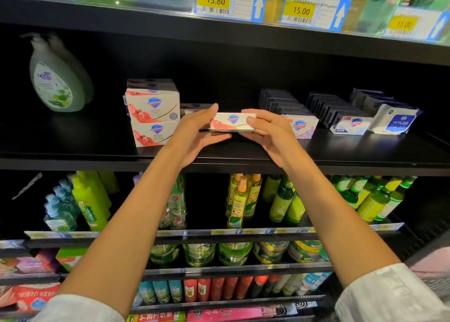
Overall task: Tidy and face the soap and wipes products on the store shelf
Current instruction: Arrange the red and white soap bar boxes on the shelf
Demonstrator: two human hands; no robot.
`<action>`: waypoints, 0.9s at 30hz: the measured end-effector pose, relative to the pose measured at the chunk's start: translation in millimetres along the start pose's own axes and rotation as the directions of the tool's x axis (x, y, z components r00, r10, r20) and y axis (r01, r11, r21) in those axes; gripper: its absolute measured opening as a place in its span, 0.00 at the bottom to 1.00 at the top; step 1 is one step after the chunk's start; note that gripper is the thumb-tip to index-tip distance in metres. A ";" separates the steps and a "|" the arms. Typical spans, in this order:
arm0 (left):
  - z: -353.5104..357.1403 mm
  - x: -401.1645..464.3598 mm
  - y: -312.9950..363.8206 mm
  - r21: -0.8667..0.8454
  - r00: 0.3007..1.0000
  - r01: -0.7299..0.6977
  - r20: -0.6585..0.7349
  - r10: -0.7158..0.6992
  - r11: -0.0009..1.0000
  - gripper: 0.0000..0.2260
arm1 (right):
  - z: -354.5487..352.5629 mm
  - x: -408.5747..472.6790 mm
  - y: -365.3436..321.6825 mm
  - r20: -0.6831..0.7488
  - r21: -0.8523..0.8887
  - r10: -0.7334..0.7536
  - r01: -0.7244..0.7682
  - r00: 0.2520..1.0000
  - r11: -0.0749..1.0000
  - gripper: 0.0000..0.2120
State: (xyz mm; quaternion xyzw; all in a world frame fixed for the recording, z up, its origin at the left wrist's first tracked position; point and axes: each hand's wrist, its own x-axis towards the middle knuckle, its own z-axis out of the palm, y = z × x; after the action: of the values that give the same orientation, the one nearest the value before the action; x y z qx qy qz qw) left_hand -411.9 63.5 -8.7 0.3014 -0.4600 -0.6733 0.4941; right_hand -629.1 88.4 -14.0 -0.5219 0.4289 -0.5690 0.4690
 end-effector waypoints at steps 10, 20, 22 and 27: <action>-4.9 3.7 -3.8 0.096 0.999 -0.044 -0.012 0.046 0.994 0.19 | 8.0 -0.1 -3.9 -0.058 0.123 0.107 -0.099 0.993 0.987 0.18; -6.4 3.4 -3.3 0.113 0.998 -0.054 0.041 0.050 0.992 0.22 | -1.8 -1.6 -2.3 0.005 0.059 0.069 -0.069 0.998 0.996 0.18; -5.4 3.1 -3.5 0.090 0.998 -0.043 0.039 0.039 0.995 0.21 | -2.2 -2.9 -1.9 0.011 0.054 0.049 -0.050 0.999 0.997 0.19; -3.3 3.1 -3.7 0.081 0.999 -0.011 0.045 0.007 0.997 0.19 | -3.1 -4.3 -0.5 0.015 0.065 0.026 -0.027 1.000 0.997 0.20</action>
State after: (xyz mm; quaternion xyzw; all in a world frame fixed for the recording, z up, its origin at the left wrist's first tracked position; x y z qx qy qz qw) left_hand -411.5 59.8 -13.3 0.3042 -0.4993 -0.6583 0.4742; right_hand -632.1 92.7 -14.6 -0.5045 0.4136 -0.5728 0.4963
